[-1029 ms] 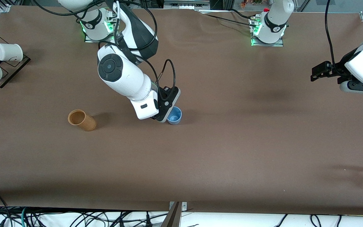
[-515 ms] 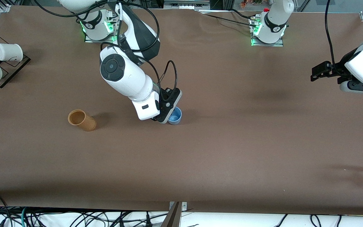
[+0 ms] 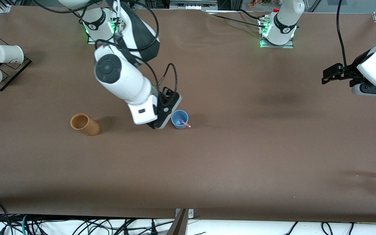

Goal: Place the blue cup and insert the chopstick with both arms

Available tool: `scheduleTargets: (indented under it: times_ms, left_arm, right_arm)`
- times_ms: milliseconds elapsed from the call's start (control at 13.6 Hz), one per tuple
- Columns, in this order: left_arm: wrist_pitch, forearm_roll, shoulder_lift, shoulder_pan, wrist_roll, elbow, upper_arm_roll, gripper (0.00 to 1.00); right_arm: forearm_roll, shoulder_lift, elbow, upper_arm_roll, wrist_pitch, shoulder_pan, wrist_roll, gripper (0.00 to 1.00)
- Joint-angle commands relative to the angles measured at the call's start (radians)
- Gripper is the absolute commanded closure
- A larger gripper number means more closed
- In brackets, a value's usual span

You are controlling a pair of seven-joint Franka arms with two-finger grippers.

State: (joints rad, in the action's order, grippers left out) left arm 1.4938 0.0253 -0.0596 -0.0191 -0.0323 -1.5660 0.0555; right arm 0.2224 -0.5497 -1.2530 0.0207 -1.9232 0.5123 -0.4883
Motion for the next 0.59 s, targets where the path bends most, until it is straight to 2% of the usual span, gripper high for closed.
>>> scheduleTargets:
  times_ms: [0,147,294,441,515]
  left_arm:
    - [-0.004,0.022,-0.009,-0.001,-0.018,0.023,0.000,0.00]
    - [-0.004,0.022,-0.009,-0.001,-0.018,0.023,0.000,0.00]
    - [-0.004,0.022,-0.009,-0.001,-0.018,0.023,0.000,0.00]
    - [-0.004,0.022,-0.009,-0.001,-0.018,0.023,0.000,0.00]
    - [-0.004,0.022,-0.009,-0.001,-0.018,0.023,0.000,0.00]
  right_arm:
    - [-0.035,0.062,-0.008,-0.131,0.131,0.000,0.014,0.00]
    - [-0.086,0.098,-0.009,-0.218,0.225,0.000,0.020,0.00]
    - [-0.090,0.108,-0.006,-0.347,0.320,0.000,0.059,0.00]
    - [-0.084,0.122,0.000,-0.447,0.421,0.000,0.062,0.00]
    - [-0.083,0.125,0.010,-0.474,0.471,0.002,0.060,0.00]
